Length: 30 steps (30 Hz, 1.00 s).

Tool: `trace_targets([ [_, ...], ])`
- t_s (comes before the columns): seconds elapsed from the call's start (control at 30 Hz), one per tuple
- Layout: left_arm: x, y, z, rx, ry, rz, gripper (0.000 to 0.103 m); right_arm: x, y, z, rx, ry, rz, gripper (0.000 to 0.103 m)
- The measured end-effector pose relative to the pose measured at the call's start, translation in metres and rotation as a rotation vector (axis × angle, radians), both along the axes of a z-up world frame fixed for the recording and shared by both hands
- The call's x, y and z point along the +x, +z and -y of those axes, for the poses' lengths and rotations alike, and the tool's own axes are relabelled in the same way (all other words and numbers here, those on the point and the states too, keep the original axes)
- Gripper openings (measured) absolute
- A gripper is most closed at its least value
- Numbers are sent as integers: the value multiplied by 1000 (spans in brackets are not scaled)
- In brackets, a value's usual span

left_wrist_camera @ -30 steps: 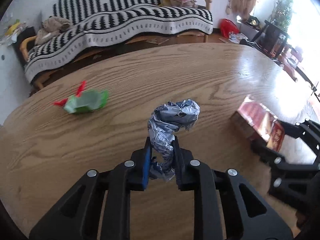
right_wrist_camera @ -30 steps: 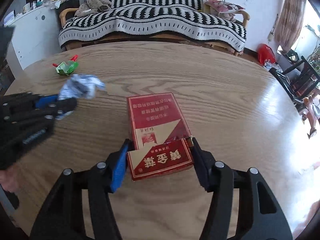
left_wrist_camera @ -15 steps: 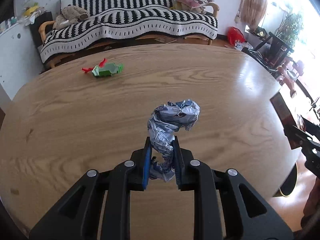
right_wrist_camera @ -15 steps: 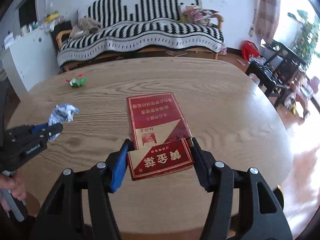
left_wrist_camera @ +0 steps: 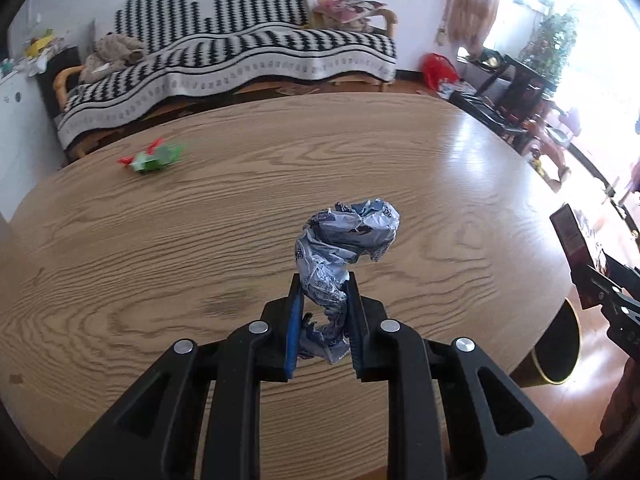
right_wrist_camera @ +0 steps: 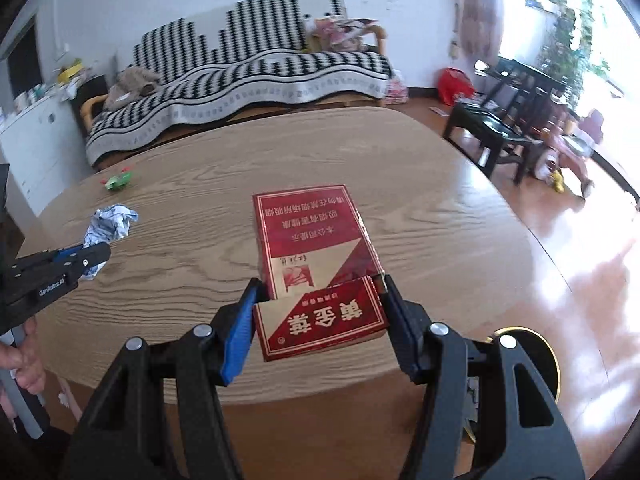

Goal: Collect trash
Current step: 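Carry the silver wrapper and red box over the bin and open both tools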

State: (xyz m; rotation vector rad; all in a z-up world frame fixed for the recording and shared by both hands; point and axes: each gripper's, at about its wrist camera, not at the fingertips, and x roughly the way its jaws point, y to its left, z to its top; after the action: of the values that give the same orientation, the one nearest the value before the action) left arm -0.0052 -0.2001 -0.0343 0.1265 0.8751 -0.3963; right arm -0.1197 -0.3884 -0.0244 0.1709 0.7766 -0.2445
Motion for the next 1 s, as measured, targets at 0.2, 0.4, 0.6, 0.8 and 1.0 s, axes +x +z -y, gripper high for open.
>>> trace_targets([
  [0.2,-15,0,66,-27,-104,14,19,-31,1,48,-3,-112,13,58],
  [0.4,-48,-8,143,-59,-259,21,19,-76,-1,108,23,-239,7,58],
  [0.6,-92,-25,214,-97,-456,-3,19,-131,-17,184,100,-417,-28,58],
  [0.8,-137,-46,270,-112,-643,-37,19,-176,-43,242,201,-560,-96,58],
  [1.0,-157,-77,315,-103,-725,-126,19,-197,-62,272,305,-625,-137,58],
])
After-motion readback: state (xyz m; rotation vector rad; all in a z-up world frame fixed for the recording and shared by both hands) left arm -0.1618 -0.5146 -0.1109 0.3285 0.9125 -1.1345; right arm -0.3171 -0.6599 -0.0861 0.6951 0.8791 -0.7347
